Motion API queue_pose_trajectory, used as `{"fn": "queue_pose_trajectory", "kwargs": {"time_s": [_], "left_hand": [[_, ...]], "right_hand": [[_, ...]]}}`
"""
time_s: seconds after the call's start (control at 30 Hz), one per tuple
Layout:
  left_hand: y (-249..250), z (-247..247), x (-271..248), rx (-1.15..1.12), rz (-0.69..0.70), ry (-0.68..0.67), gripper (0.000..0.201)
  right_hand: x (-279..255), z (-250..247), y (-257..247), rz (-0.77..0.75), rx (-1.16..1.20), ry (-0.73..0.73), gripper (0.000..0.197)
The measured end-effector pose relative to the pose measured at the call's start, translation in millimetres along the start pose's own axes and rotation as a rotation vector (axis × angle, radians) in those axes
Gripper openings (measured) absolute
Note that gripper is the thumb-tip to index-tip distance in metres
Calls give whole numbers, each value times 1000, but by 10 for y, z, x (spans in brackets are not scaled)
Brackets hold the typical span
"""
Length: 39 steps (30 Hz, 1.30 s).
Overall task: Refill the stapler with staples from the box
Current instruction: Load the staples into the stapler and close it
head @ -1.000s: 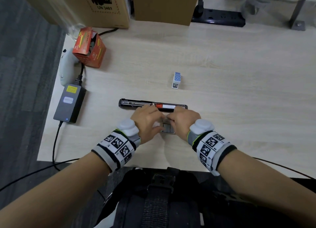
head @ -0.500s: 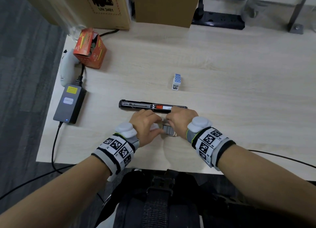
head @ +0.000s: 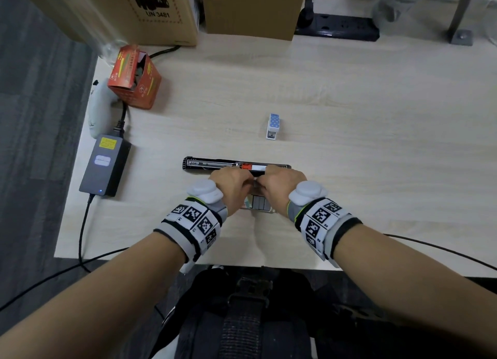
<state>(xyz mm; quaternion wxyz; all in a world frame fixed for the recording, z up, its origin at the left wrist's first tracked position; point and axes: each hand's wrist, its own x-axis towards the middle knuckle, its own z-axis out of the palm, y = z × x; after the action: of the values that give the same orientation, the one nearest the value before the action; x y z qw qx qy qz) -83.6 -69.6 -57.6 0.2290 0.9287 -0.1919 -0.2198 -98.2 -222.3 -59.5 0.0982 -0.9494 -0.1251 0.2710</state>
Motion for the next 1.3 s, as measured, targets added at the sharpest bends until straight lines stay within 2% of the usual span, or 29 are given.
{"fn": "queue_pose_trajectory", "kwargs": {"time_s": [0.13, 0.27, 0.37, 0.53, 0.63, 0.77, 0.83, 0.87, 0.97, 1.07, 1.13, 1.3], "left_hand": [[-8, -2, -27, -111, -52, 16, 16], [80, -75, -5, -530, -198, 101, 18], [159, -164, 48, -715, -268, 69, 20], [224, -172, 140, -896, -322, 17, 24], [284, -189, 175, -1004, -389, 11, 25], [364, -227, 199, -1040, -387, 36, 19], [359, -219, 223, -1006, -366, 58, 14], [327, -203, 239, -906, -328, 98, 11], [191, -140, 246, -388, -105, 214, 14], [84, -63, 249, -36, 60, 160, 31], [57, -19, 271, 30, 85, 113, 32], [59, 3, 320, -5, 81, 112, 16]], "right_hand": [[-44, -36, 7, -7, 48, 6, 26], [-187, -123, 48, 8, 235, 161, 22], [-277, -163, 71, -18, 312, 251, 17], [-341, -178, 135, -18, 364, 369, 16], [-340, -167, 188, -14, 358, 391, 16], [-306, -192, 248, -5, 371, 397, 14], [-297, -220, 278, -2, 380, 397, 14], [-290, -234, 305, 9, 384, 404, 13], [-270, -245, 400, 64, 374, 430, 10], [-263, -216, 439, 75, 323, 386, 11], [-258, -201, 428, 72, 301, 345, 12], [-216, -192, 402, 80, 266, 291, 16]]}}
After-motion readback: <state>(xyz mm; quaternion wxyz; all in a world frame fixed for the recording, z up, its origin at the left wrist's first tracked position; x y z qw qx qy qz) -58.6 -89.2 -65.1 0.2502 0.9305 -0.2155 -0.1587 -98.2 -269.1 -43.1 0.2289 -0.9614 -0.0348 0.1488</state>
